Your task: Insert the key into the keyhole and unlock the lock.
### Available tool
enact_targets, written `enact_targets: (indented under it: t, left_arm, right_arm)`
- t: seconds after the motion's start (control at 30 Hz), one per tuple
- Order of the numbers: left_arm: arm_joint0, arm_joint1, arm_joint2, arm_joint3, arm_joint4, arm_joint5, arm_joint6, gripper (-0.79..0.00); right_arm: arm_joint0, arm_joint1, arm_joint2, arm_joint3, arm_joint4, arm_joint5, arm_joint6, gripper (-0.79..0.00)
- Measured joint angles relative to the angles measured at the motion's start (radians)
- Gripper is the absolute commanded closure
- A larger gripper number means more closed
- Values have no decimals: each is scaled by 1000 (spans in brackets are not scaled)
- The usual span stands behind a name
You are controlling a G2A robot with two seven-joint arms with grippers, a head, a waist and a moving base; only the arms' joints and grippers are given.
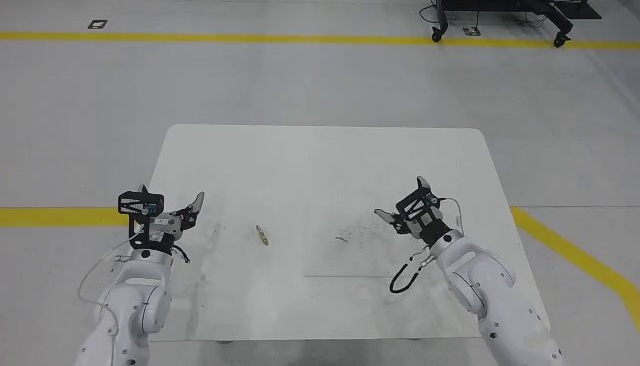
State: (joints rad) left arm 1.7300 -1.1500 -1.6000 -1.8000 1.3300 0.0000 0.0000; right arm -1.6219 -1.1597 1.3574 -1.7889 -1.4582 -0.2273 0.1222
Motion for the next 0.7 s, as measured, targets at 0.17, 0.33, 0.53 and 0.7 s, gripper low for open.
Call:
enact_targets:
  t: [0.17,0.33,0.53,0.7]
  left_arm:
    - [0,0,0,0,0,0,0,-785]
    - [0,0,0,0,0,0,0,-785]
    - [0,0,0,0,0,0,0,-785]
    - [0,0,0,0,0,0,0,-785]
  right_arm:
    - [0,0,0,0,0,0,0,-785]
    - [0,0,0,0,0,0,0,-785]
    - [37,1,-61,32,48,-161,-33,-785]
    - [128,2,-124,119,70,-410,-34,-785]
